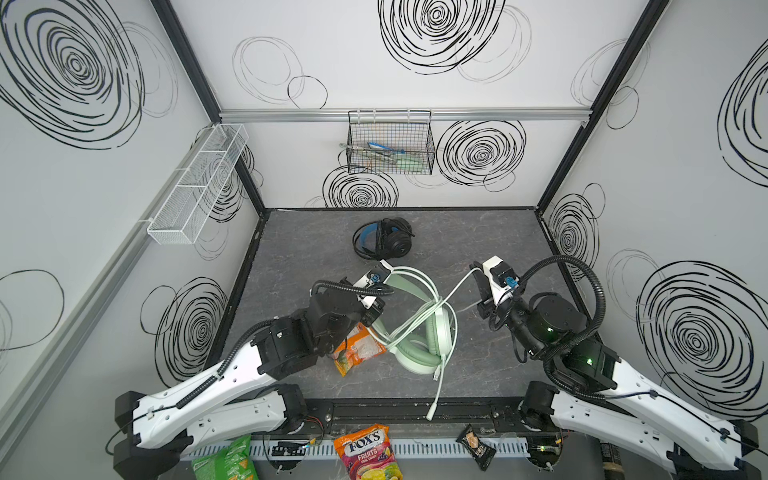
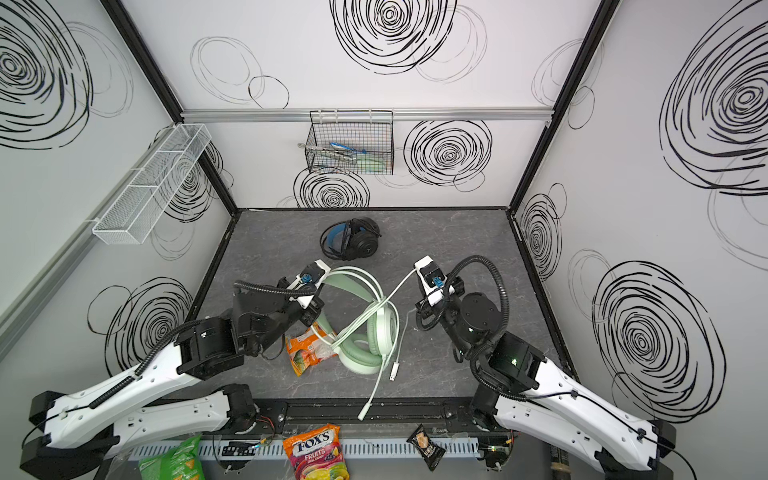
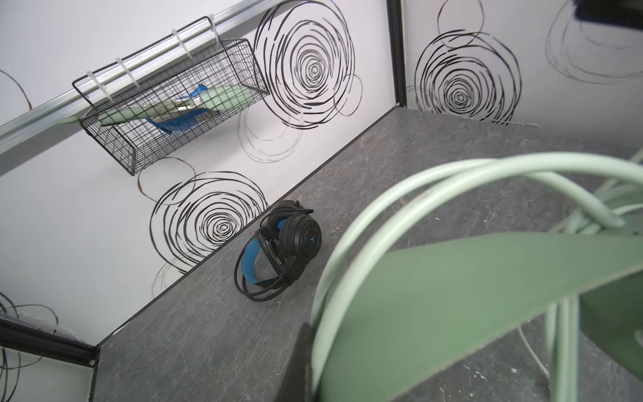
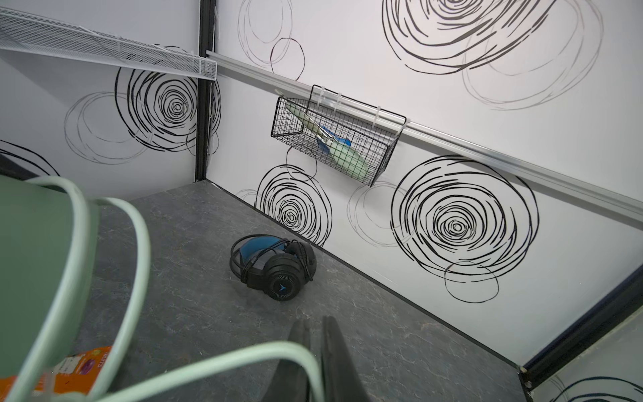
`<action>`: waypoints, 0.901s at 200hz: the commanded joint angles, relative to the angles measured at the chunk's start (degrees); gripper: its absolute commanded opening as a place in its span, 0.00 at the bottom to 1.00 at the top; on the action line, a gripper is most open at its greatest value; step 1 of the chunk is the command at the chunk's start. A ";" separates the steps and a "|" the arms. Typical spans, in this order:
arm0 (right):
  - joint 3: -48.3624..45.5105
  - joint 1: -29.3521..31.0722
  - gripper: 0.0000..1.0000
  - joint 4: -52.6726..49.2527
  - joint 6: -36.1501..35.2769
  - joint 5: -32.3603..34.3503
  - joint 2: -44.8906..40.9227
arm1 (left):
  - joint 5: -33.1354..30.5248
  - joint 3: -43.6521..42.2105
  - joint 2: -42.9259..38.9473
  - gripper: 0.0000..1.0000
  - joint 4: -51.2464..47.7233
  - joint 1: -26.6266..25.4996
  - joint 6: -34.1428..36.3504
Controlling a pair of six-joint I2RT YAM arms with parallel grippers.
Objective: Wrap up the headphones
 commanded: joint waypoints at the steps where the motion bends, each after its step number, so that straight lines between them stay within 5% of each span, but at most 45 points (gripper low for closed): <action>1: -0.09 -1.91 0.15 5.79 2.18 1.39 -0.96 | 6.87 0.20 -3.17 0.00 3.00 -0.03 -0.83; 77: -4.45 -3.08 0.23 9.92 4.74 -8.36 -3.33 | 12.03 4.72 -5.33 0.00 4.88 -0.04 -4.03; 180: -7.34 -3.11 0.23 10.44 6.73 -8.70 -2.74 | 17.24 8.54 -5.73 0.00 10.58 -0.56 -8.44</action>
